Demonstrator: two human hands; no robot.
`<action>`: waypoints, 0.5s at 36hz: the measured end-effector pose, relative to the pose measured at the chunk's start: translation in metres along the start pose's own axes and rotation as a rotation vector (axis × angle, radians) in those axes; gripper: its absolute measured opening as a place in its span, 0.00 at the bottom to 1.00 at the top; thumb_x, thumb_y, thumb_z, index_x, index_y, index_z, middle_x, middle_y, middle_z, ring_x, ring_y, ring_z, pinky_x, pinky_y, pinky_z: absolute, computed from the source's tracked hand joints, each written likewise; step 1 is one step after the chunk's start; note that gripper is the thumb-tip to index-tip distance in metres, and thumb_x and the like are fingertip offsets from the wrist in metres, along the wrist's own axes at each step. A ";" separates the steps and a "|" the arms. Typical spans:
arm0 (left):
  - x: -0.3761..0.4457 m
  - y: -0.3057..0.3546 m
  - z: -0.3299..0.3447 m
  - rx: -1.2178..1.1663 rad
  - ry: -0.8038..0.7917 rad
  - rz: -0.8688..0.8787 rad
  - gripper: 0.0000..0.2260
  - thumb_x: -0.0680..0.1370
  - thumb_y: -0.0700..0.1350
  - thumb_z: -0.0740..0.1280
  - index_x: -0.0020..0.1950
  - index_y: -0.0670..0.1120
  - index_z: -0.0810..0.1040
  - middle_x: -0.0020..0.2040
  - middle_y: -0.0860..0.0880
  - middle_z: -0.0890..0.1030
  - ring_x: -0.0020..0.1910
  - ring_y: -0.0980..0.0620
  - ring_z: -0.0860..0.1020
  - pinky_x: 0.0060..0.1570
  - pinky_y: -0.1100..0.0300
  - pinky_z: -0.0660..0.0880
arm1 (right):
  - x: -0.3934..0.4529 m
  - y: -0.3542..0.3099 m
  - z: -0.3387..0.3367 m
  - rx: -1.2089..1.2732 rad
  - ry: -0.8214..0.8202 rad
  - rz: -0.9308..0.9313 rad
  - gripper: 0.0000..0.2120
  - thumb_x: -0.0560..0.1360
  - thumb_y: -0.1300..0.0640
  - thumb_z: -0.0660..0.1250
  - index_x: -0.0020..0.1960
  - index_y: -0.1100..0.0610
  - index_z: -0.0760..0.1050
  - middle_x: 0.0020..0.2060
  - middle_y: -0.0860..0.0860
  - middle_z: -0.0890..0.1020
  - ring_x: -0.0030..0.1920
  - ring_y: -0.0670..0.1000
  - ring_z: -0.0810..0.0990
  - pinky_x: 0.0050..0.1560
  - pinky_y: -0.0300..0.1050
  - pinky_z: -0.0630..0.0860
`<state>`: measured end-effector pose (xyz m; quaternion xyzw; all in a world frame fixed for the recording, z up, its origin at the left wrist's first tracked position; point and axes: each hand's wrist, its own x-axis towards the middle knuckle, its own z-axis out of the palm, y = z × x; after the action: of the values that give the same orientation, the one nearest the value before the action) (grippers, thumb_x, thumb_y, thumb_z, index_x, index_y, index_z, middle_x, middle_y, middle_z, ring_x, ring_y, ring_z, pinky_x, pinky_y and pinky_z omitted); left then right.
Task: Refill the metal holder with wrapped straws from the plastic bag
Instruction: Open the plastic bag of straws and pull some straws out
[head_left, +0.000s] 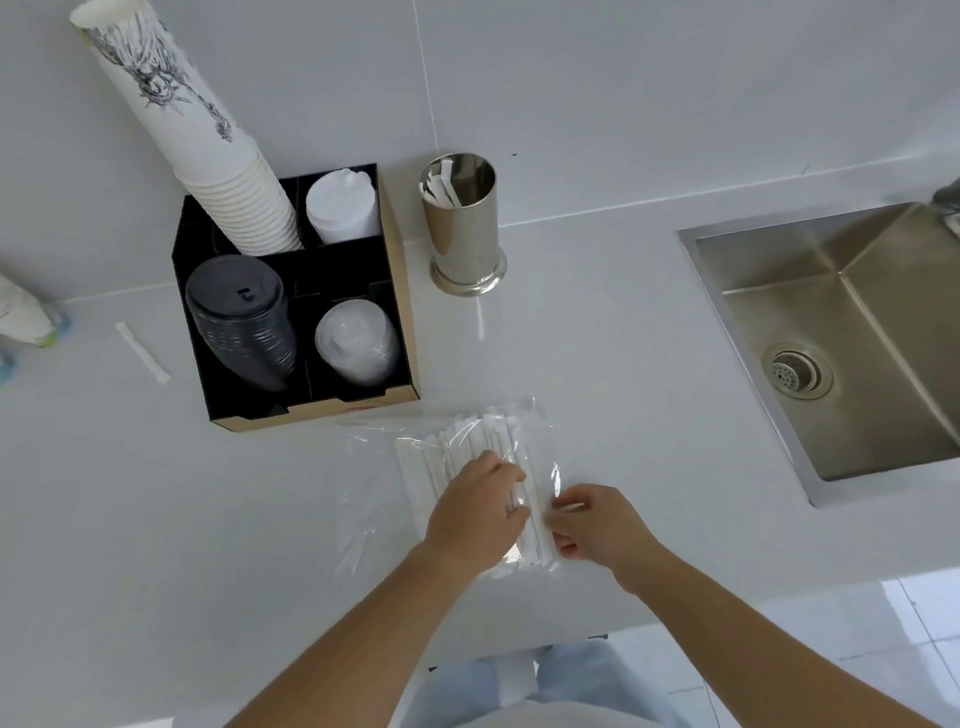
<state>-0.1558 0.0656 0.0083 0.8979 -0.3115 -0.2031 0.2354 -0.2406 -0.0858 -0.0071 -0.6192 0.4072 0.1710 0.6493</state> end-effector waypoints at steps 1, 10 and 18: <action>0.001 0.000 0.001 -0.003 0.009 -0.003 0.15 0.76 0.47 0.69 0.61 0.47 0.77 0.56 0.51 0.74 0.58 0.51 0.73 0.54 0.67 0.66 | -0.002 0.000 0.002 0.042 -0.028 0.017 0.05 0.70 0.66 0.71 0.46 0.63 0.80 0.32 0.56 0.81 0.30 0.52 0.80 0.41 0.50 0.83; -0.001 -0.008 0.000 -0.024 0.036 0.000 0.11 0.75 0.49 0.70 0.55 0.48 0.79 0.51 0.54 0.74 0.50 0.55 0.75 0.48 0.67 0.67 | 0.001 0.001 0.020 -0.062 0.030 -0.063 0.10 0.70 0.63 0.73 0.32 0.56 0.76 0.28 0.50 0.77 0.31 0.51 0.76 0.36 0.47 0.76; 0.003 0.000 -0.005 0.020 0.055 0.070 0.07 0.80 0.47 0.64 0.50 0.45 0.79 0.47 0.52 0.77 0.45 0.54 0.75 0.44 0.67 0.67 | 0.001 0.004 0.022 -0.144 0.101 -0.134 0.06 0.72 0.63 0.69 0.38 0.56 0.75 0.32 0.50 0.77 0.32 0.49 0.74 0.33 0.41 0.74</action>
<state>-0.1508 0.0650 0.0111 0.8941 -0.3382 -0.1668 0.2417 -0.2361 -0.0649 -0.0127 -0.6978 0.3841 0.1244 0.5917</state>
